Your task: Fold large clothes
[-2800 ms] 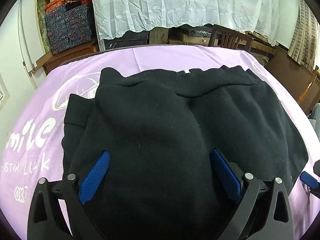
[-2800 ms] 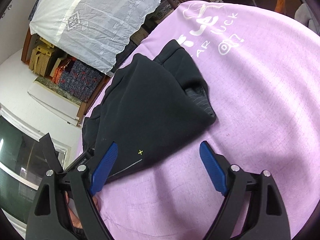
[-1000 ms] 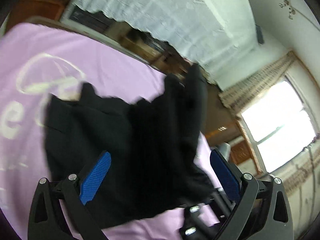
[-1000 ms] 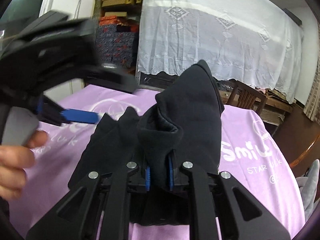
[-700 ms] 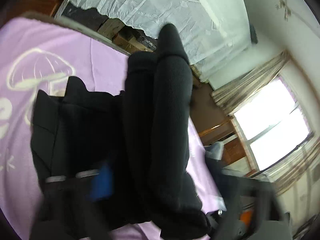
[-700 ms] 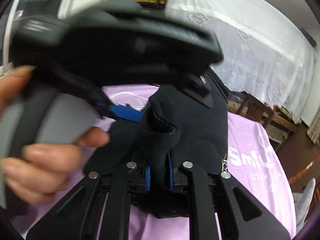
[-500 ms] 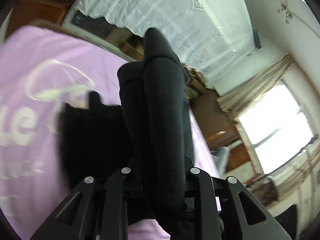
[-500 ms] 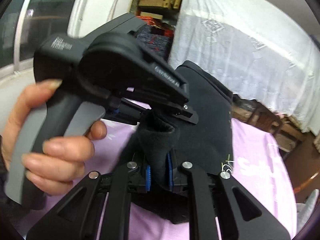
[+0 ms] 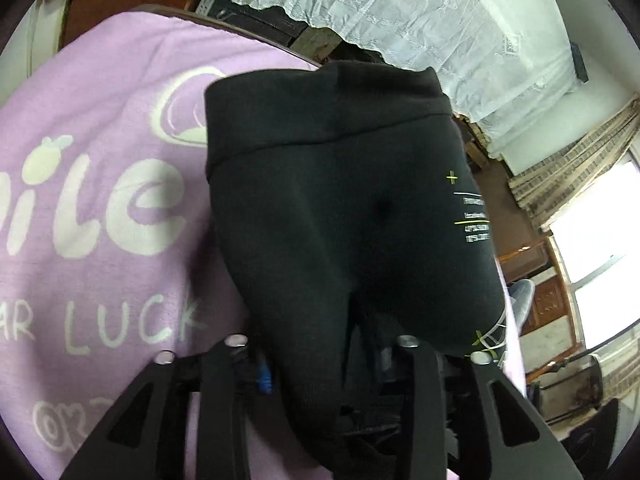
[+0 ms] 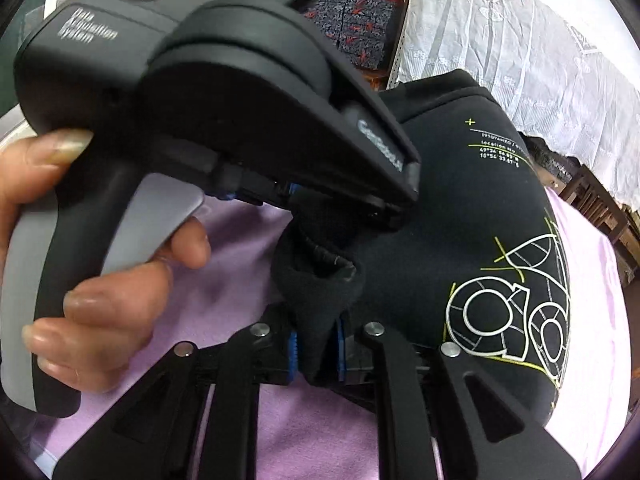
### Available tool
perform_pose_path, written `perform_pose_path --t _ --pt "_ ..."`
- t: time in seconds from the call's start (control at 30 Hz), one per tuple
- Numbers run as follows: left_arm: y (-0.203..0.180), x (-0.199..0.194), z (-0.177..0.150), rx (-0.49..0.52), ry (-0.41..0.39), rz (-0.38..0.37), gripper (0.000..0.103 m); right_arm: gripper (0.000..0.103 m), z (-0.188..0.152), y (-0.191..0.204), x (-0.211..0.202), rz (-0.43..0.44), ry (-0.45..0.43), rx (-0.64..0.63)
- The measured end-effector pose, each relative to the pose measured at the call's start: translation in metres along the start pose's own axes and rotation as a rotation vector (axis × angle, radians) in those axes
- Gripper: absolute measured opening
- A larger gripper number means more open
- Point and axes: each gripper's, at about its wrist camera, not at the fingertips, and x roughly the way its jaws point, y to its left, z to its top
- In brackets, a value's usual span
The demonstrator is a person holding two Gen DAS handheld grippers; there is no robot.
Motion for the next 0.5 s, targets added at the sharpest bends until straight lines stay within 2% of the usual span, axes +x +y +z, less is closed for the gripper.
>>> perform_pose_path --t 0.03,0.07,0.13,0.23,0.27,0.37,0.47,0.5 --pt "-0.003 -0.001 -0.002 0.006 -0.007 0.025 0.059 0.014 0.001 0.000 0.000 0.002 0.003 -0.004" --pt "-0.002 -0.001 -0.002 0.011 -0.013 0.043 0.063 0.016 0.000 0.001 -0.001 0.006 0.004 -0.015" --pt "-0.004 -0.006 -0.003 0.016 -0.021 0.043 0.064 0.020 -0.002 -0.003 -0.008 0.027 0.005 -0.031" --pt "-0.008 -0.013 -0.005 0.034 -0.033 0.057 0.064 0.038 -0.006 -0.004 -0.032 0.116 -0.025 -0.050" --pt "-0.007 -0.014 -0.007 0.039 -0.035 0.064 0.064 0.047 -0.008 -0.002 -0.041 0.124 -0.040 -0.067" --pt "-0.008 -0.022 -0.010 0.048 -0.053 0.094 0.063 0.059 -0.013 -0.001 -0.066 0.077 -0.095 -0.121" --pt "-0.009 -0.035 -0.003 0.057 -0.092 0.123 0.062 0.058 -0.012 -0.026 -0.084 0.091 -0.122 -0.070" --pt "-0.007 -0.043 -0.002 0.053 -0.112 0.129 0.060 0.052 -0.010 -0.036 -0.090 0.099 -0.133 -0.044"
